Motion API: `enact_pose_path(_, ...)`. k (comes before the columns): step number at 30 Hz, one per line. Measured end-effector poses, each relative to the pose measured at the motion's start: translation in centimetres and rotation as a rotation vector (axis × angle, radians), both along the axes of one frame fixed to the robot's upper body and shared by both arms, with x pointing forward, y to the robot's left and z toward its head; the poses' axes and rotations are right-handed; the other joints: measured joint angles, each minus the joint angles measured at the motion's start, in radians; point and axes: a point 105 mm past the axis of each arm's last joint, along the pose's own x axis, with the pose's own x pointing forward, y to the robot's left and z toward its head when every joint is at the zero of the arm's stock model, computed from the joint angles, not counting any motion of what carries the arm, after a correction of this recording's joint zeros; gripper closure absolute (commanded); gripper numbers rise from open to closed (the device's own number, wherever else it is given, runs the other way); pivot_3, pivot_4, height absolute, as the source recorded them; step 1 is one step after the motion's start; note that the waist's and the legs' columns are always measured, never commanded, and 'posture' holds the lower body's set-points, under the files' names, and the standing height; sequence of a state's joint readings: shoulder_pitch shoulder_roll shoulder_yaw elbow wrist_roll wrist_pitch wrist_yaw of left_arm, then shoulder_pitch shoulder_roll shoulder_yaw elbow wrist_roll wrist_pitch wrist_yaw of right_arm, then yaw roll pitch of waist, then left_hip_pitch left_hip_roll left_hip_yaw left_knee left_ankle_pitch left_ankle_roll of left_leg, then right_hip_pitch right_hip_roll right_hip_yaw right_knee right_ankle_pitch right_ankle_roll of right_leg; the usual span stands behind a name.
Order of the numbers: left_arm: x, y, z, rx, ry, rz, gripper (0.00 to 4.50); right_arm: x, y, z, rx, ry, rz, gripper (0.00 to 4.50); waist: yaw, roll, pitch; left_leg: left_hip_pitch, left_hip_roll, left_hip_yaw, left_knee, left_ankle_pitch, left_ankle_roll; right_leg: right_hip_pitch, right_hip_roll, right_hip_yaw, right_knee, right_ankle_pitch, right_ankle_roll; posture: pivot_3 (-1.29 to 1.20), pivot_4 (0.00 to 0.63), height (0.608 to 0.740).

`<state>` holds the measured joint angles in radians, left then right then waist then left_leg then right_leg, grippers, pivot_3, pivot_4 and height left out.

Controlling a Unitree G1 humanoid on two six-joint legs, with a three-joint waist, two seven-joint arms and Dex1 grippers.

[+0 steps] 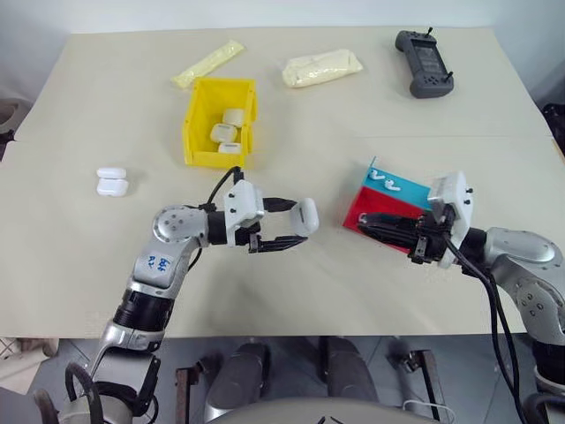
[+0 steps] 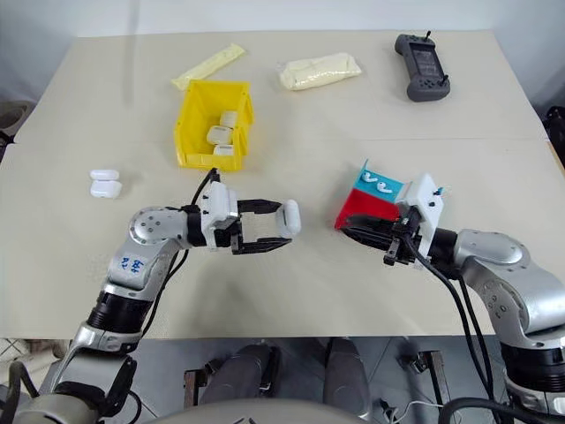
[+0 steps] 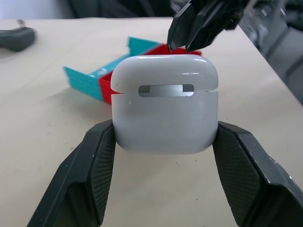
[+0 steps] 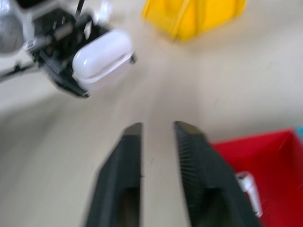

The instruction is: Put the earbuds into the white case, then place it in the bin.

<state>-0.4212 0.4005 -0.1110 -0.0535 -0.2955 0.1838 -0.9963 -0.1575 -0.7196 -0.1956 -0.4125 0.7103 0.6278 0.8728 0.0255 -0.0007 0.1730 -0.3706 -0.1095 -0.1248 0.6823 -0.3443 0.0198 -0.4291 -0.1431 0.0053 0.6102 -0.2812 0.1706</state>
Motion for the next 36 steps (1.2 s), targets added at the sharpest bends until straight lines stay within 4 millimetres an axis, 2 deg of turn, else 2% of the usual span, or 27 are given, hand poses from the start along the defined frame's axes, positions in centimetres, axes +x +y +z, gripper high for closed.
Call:
enact_pose_path(7, 1.5, 4.6, 1.6, -0.224, 0.038, 0.308, 1.76, -0.2, -0.5, 0.9, 0.056, -0.112, -0.039, 0.26, 0.001, 0.000, 0.000, 0.000, 0.000, 0.000, 0.000, 0.000, 0.000, 0.000, 0.000, 0.000, 0.000, 0.000, 0.000, 0.00, 0.150, 0.740)
enact_pose_path(8, 1.8, 5.3, 1.8, -0.251, 0.043, 0.356, 1.76, -0.2, -0.5, 1.0, 0.062, -0.123, -0.041, 0.03, 0.001, 0.000, 0.000, 0.000, 0.000, 0.000, 0.000, 0.000, 0.000, 0.000, 0.000, 0.000, 0.000, 0.000, 0.000, 0.00, 0.150, 0.740)
enact_pose_path(12, 3.2, 8.3, 2.8, -0.367, 0.046, 0.567, 1.76, -0.3, -0.7, 1.2, 0.067, -0.172, -0.063, 0.03, 0.002, 0.000, 0.000, 0.001, 0.000, 0.000, 0.000, 0.000, 0.000, 0.000, 0.000, 0.000, 0.001, 0.000, 0.000, 0.00, 0.150, 0.740)
enact_pose_path(15, 3.8, 9.5, 3.4, -0.413, 0.034, 0.650, 1.76, -0.4, -1.0, 0.9, 0.061, -0.179, -0.077, 0.03, 0.003, 0.000, 0.000, 0.000, -0.001, 0.000, 0.000, 0.000, 0.000, 0.001, 0.000, 0.000, 0.001, 0.000, 0.000, 0.00, 0.150, 0.740)
enact_pose_path(17, 3.6, 9.4, 4.0, -0.463, 0.032, 0.636, 1.76, -0.6, -1.0, 0.7, 0.070, -0.182, -0.081, 0.03, 0.002, 0.000, 0.000, 0.000, 0.000, 0.000, 0.000, 0.000, 0.000, 0.001, 0.000, 0.000, 0.001, 0.000, 0.000, 0.00, 0.150, 0.740)
enact_pose_path(22, 2.2, 7.8, 5.4, -0.529, 0.047, 0.474, 1.76, -0.7, -0.6, 0.9, 0.081, -0.193, -0.070, 0.03, 0.000, 0.000, 0.000, 0.001, 0.000, 0.000, 0.000, 0.000, 0.000, 0.001, 0.000, 0.000, 0.001, 0.000, 0.000, 0.00, 0.150, 0.740)
enact_pose_path(26, 2.4, 7.8, 5.8, -0.526, 0.043, 0.457, 1.76, -0.8, -0.7, 0.9, 0.079, -0.201, -0.065, 0.03, 0.000, 0.000, 0.000, 0.001, 0.000, 0.000, 0.000, 0.000, 0.000, 0.001, 0.001, 0.000, 0.000, 0.000, 0.000, 0.00, 0.150, 0.740)
enact_pose_path(30, 4.3, 7.7, 6.8, -0.516, 0.032, 0.506, 1.76, -0.7, -0.8, 0.8, 0.070, -0.207, -0.072, 0.03, 0.005, 0.000, 0.000, 0.001, -0.001, 0.000, 0.001, 0.000, 0.000, 0.001, 0.000, 0.000, 0.000, 0.000, 0.000, 0.00, 0.150, 0.740)
enact_pose_path(36, 9.8, 8.3, 7.1, -0.432, 0.029, 0.745, 1.76, -0.5, -0.9, 0.8, 0.054, -0.213, -0.089, 0.03, 0.003, -0.001, 0.000, 0.001, 0.000, 0.000, 0.000, 0.000, 0.000, 0.001, 0.001, 0.000, 0.001, 0.000, 0.000, 0.00, 0.150, 0.740)
